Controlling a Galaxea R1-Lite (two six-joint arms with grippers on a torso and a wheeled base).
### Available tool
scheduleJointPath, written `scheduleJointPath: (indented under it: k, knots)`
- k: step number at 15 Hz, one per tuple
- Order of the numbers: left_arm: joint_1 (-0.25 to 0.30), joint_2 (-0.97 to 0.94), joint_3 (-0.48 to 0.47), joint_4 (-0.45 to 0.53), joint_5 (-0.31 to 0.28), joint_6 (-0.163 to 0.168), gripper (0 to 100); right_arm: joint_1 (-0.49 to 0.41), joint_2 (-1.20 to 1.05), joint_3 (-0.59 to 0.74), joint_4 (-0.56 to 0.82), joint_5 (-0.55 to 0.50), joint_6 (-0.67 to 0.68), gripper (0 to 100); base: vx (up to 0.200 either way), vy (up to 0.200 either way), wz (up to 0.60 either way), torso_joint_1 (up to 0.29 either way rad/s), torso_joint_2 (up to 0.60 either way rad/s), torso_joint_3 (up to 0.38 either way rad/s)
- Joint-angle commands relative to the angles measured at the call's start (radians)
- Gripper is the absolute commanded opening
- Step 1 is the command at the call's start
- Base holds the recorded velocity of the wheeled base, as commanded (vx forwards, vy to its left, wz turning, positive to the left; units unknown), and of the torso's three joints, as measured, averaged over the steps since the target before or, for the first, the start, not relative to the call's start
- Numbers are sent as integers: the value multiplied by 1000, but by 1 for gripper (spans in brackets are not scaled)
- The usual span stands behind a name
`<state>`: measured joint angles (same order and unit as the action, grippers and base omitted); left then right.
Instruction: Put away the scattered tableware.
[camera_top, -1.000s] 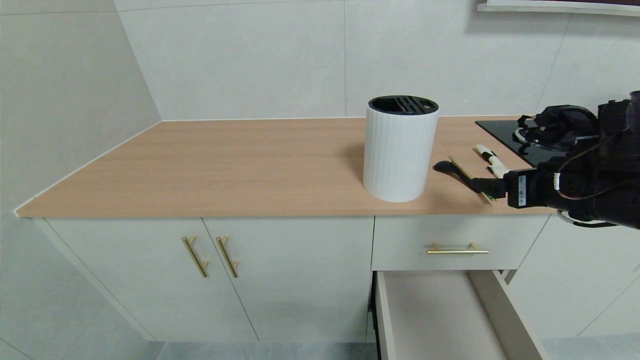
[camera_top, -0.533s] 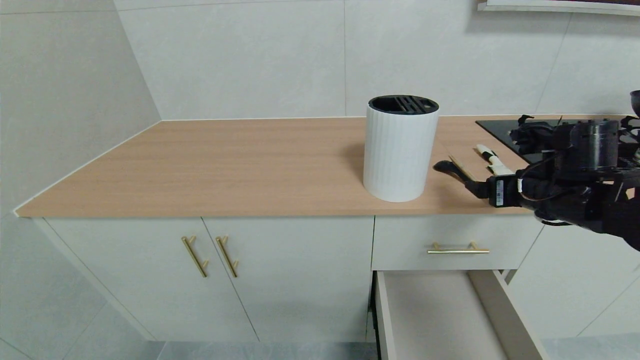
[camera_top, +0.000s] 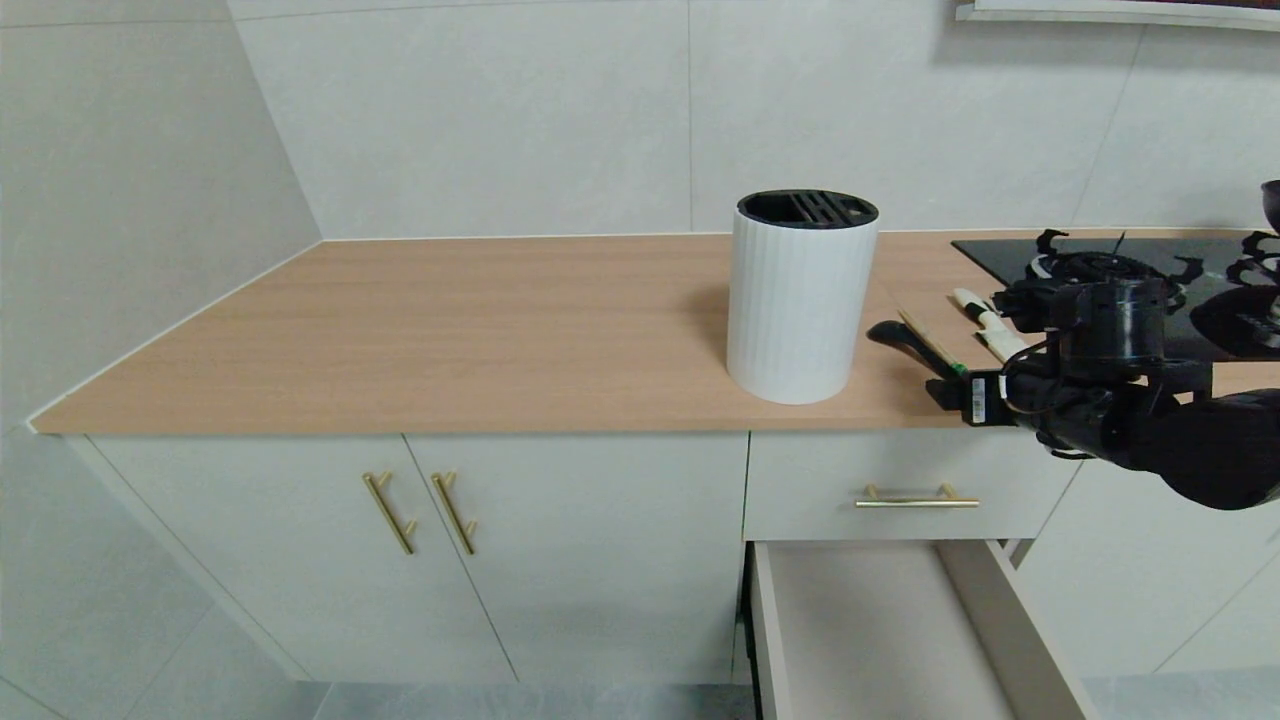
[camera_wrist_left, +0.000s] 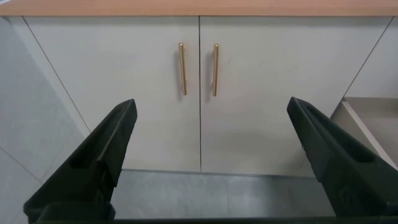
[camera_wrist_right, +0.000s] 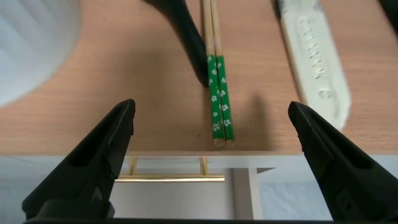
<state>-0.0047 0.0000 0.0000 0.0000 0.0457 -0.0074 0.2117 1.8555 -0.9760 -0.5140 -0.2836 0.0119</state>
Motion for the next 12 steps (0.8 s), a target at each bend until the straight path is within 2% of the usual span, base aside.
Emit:
scheduleJointPath:
  k: [1, 12]
  knots:
    - [0, 0, 0, 0, 0, 0, 100, -6, 19, -4, 0, 0, 2, 100, 0, 0, 0, 0, 0, 0]
    - [0, 0, 0, 0, 0, 0, 100, -6, 36, -9, -18, 0, 3, 100, 0, 0, 0, 0, 0, 0]
